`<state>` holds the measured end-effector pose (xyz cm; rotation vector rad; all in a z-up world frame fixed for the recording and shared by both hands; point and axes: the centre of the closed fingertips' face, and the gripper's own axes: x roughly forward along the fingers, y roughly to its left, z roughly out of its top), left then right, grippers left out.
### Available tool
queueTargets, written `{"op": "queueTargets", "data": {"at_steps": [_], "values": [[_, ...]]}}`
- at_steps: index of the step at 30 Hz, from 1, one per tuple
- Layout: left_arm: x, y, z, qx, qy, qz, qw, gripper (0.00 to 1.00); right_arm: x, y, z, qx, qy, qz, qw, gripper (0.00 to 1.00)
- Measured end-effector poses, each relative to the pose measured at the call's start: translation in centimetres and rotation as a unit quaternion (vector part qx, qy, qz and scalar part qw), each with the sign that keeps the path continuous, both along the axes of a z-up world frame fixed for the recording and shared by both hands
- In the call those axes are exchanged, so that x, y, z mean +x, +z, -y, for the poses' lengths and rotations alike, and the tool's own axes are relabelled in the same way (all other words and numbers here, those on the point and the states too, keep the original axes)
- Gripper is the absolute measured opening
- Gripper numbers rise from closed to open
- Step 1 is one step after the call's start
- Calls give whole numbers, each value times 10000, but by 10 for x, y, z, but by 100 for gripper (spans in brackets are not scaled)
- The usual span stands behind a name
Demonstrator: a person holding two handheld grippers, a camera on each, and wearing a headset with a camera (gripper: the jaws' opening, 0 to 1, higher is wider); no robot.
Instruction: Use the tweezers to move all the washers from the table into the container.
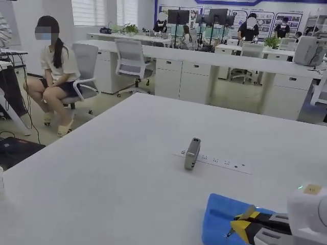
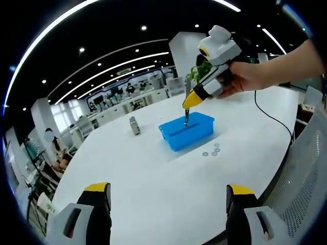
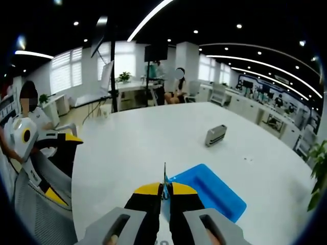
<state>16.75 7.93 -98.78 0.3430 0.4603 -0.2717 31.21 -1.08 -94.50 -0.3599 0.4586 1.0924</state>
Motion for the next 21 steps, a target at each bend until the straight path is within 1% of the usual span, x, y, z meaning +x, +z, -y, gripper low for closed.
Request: {"op": "queueTargets", "data": {"at_steps": [2, 7, 11, 15, 21], "values": [[0, 0, 0, 5, 9, -7, 10000, 96, 1, 1, -1, 14, 15, 3, 10000, 1], [0, 0, -1, 18, 11, -16, 10000, 95, 8, -1, -4, -62, 15, 75, 10000, 1], [-1, -1, -1, 45, 8, -42, 10000, 95, 15, -5, -5, -113, -8, 55, 9999, 1], [-1, -2, 0, 56, 0, -75, 10000, 96, 20, -8, -9, -107, 25, 52, 9999, 1], [-1, -5, -1, 80, -2, -154, 9999, 96, 30, -18, -15, -177, 58, 10, 9998, 1]]}}
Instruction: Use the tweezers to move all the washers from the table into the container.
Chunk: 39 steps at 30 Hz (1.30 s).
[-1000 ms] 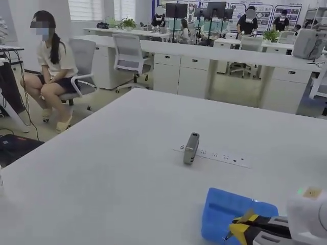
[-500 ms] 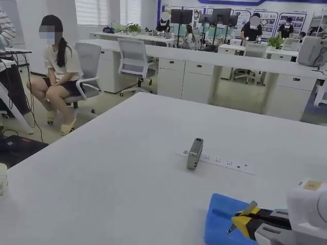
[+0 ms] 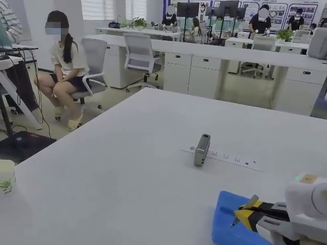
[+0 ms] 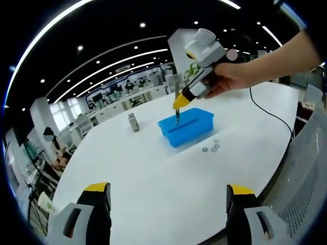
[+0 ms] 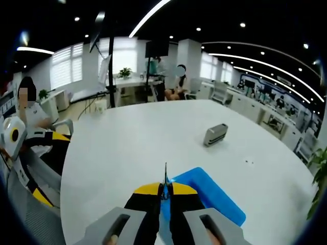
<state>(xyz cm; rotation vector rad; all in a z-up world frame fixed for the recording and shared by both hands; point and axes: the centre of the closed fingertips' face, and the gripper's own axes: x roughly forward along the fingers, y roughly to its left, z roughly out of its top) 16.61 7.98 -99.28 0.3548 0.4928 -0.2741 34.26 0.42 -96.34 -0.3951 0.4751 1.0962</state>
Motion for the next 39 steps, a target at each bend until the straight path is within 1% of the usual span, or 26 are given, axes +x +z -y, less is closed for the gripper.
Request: {"op": "queueTargets", "data": {"at_steps": [2, 6, 12, 18, 28, 32, 36, 39], "values": [[0, -1, 0, 23, 2, -19, 10000, 96, 3, -5, -2, -52, 20, 3, 10000, 1], [0, -4, 0, 41, -6, -109, 9999, 96, 8, -14, -4, -97, 45, -71, 9999, 1], [-1, -7, 0, 79, -29, -192, 9998, 96, 13, -26, -7, -208, 104, -110, 9997, 1], [-2, -10, 1, 78, -44, -270, 9996, 96, 20, -35, -9, -228, 94, -180, 9995, 1], [-3, -12, 2, 97, -79, -338, 9994, 95, 25, -52, -11, -327, 57, -286, 9990, 2], [-3, -13, 1, 119, -75, -355, 9993, 95, 27, -56, -12, -353, 49, -300, 9989, 2], [-3, -14, 1, 131, -67, -377, 9992, 95, 32, -58, -12, -372, 33, -286, 9989, 2], [-3, -14, 1, 132, -70, -378, 9992, 95, 32, -60, -13, -372, 34, -315, 9988, 2]]}}
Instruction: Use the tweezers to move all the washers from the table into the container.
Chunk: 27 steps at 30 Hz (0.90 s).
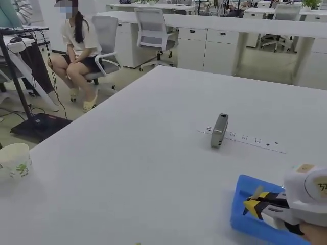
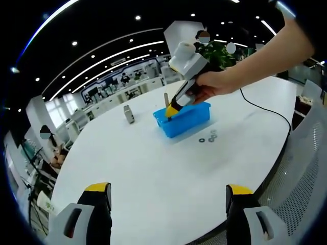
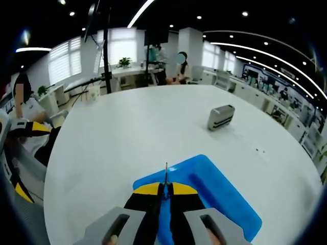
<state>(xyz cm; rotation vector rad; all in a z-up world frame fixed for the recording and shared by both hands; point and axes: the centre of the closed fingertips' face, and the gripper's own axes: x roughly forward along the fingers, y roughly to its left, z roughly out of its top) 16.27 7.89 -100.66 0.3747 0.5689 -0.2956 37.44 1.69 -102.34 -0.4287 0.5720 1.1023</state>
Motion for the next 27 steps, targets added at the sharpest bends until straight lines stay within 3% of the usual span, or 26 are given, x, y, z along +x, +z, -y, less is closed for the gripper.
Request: {"op": "queueTargets", "data": {"at_steps": [27], "values": [[0, 0, -1, 25, 11, 2, 10000, 94, 4, 2, 3, 82, -155, -145, 9997, 3]]}}
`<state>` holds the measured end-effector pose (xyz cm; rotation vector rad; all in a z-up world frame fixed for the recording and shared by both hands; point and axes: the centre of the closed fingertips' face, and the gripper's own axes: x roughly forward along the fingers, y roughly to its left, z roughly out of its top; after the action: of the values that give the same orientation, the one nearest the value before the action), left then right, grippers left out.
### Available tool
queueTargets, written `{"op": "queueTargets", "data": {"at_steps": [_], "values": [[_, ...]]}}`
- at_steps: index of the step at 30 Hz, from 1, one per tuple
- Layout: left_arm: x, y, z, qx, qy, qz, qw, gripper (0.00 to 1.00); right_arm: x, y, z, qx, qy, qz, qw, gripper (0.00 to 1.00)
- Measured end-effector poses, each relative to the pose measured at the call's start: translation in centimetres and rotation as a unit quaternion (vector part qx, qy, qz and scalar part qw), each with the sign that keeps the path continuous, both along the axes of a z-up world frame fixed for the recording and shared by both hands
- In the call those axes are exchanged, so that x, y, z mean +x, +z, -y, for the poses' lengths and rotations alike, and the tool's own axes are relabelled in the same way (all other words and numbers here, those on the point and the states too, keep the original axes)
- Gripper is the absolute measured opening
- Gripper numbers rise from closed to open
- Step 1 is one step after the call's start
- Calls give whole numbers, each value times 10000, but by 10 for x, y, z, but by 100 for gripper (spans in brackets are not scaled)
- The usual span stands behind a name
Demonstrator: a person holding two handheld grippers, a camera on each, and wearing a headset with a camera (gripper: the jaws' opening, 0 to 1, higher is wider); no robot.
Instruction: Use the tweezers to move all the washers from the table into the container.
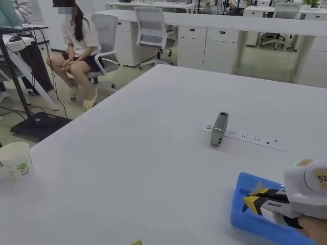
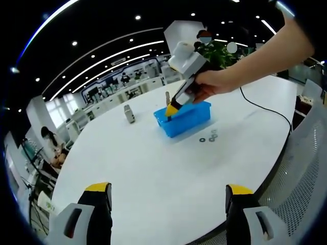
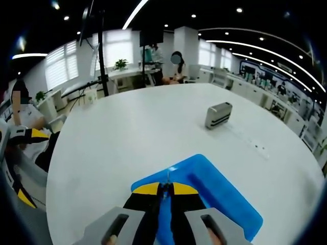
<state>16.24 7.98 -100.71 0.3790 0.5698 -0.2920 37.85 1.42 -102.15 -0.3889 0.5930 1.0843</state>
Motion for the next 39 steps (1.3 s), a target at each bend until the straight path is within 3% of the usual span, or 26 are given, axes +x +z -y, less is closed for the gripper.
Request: {"op": "queueTargets", "data": {"at_steps": [13, 29, 33, 39], "values": [[-1, 2, 0, 27, -7, 37, 10000, 94, -13, 15, 7, -22, 3, 66, 10000, 1], [0, 3, -2, 103, 7, 79, 9999, 93, -43, 72, 28, 69, 114, 330, 9994, 0], [0, 3, -2, 92, 15, 104, 9999, 93, -53, 76, 34, -29, 194, 354, 9992, 0], [0, 2, -3, 122, 24, 91, 9999, 93, -69, 70, 45, -167, 129, 143, 9997, 0]]}}
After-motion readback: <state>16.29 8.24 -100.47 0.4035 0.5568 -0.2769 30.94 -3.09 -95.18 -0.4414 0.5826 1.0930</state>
